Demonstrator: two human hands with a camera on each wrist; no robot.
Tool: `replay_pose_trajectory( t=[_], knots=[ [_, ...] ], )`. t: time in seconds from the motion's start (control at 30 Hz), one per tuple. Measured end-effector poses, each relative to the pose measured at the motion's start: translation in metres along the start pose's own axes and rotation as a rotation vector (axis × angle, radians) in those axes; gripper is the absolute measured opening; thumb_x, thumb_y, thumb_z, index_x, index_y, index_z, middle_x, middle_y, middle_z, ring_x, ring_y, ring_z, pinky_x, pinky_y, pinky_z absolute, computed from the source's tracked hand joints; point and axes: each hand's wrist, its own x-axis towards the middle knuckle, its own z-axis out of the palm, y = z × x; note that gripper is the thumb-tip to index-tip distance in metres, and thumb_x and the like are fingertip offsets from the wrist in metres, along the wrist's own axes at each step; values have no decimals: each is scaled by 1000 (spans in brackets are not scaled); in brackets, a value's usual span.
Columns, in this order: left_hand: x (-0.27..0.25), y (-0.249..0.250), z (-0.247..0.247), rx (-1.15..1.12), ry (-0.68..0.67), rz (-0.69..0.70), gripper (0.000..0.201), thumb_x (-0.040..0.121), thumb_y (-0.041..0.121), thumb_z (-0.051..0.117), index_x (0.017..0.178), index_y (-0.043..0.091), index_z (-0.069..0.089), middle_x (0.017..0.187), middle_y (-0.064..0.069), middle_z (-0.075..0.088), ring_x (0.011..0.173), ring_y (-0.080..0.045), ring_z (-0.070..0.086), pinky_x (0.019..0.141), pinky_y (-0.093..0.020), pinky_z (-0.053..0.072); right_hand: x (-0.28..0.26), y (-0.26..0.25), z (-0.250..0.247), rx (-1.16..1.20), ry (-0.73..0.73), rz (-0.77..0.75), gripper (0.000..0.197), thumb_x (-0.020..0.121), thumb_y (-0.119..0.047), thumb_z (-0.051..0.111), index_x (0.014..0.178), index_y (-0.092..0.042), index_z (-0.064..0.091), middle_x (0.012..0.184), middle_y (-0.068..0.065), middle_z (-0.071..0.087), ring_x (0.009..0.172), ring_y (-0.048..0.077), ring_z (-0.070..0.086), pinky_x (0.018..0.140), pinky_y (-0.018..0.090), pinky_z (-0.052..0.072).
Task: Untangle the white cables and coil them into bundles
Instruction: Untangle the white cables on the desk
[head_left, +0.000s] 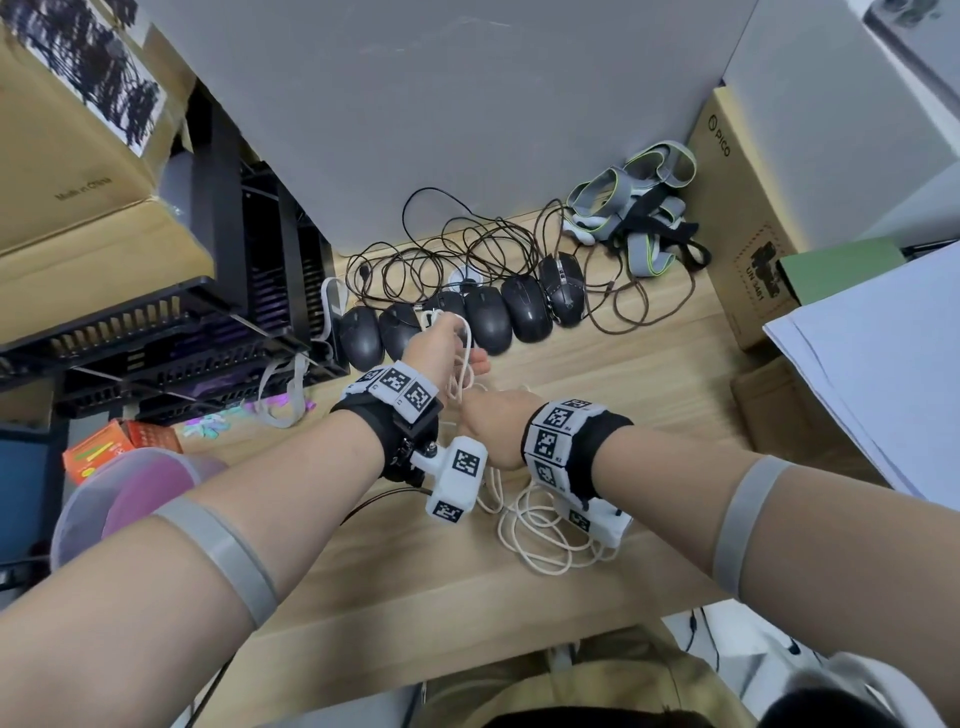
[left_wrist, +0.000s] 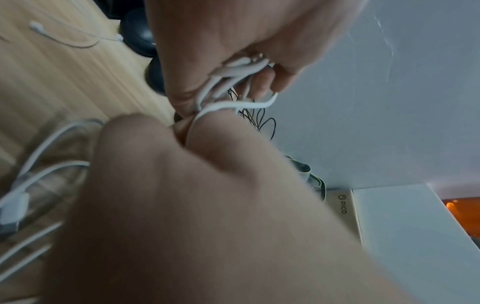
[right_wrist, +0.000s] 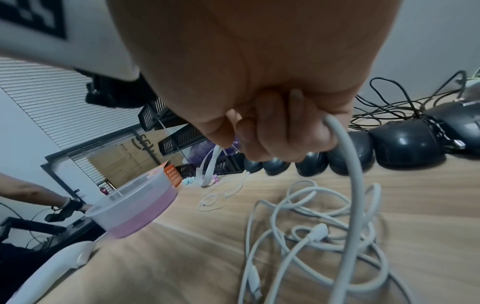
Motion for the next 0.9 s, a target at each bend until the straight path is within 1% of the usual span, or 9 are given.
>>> replay_pose_trajectory(
  t=[0.03,0.1,0.17,0.27,0.4,0.57,0.67,0.77,0.9],
  knots=[
    [-2,1,0,-30,-38,-24,23,90,18,50,69,10,50,74,-18,74,67,-33,72,56,-29,46,1,2,3,-8,2,6,27,96,-24,49,112,-2,48,102,13,62,81,29,58,80,42,52],
    [-4,1,0,-86,-76,-31,32,91,18,51,61,15,42,58,-12,67,51,-29,67,57,-31,48,3,7,8,46,15,30,33,97,-32,41,114,-4,45,105,13,62,91,32,61,87,45,49],
    [-4,-1,1,-138,-79,-46,33,91,18,52,61,18,38,46,-1,40,36,-19,40,52,-29,45,4,13,14,156,45,29,36,97,-37,34,112,-6,46,101,12,59,91,29,58,89,45,48],
    [2,-3,-5,-49,-73,-17,30,88,19,50,64,22,32,55,3,22,45,-14,16,41,-19,24,2,27,22,248,55,37,34,96,-36,35,101,-8,53,100,14,61,91,30,58,84,38,48],
    [10,1,-24,347,-110,-19,25,93,30,55,75,14,47,50,4,36,35,-13,27,34,-18,23,-7,57,33,302,-14,153,35,93,-37,50,87,-7,65,83,9,63,80,26,58,73,32,46],
    [2,-9,-34,893,-256,-50,37,98,37,49,80,10,66,48,4,38,37,-13,31,40,-18,27,-11,64,18,546,224,123,34,83,-41,66,64,-20,48,61,-4,51,60,15,50,56,27,39],
    [0,-15,-28,878,-340,-85,50,100,43,45,70,9,67,50,-1,40,35,-12,27,38,-15,23,-7,58,0,519,351,45,40,88,-49,61,64,-21,44,60,-5,47,55,13,46,54,28,36],
    [2,-10,-28,628,-409,-133,52,98,45,45,64,8,60,59,-7,49,36,-10,21,37,-14,13,-5,64,-6,446,408,73,44,91,-51,56,64,-19,44,58,-2,46,55,15,45,53,30,34],
    [-3,-4,-26,597,-504,-109,37,81,53,61,75,18,52,57,1,37,53,-13,13,40,-18,9,-5,67,0,414,449,111,51,92,-55,51,59,-17,41,55,1,45,53,19,44,51,31,29]
  ],
)
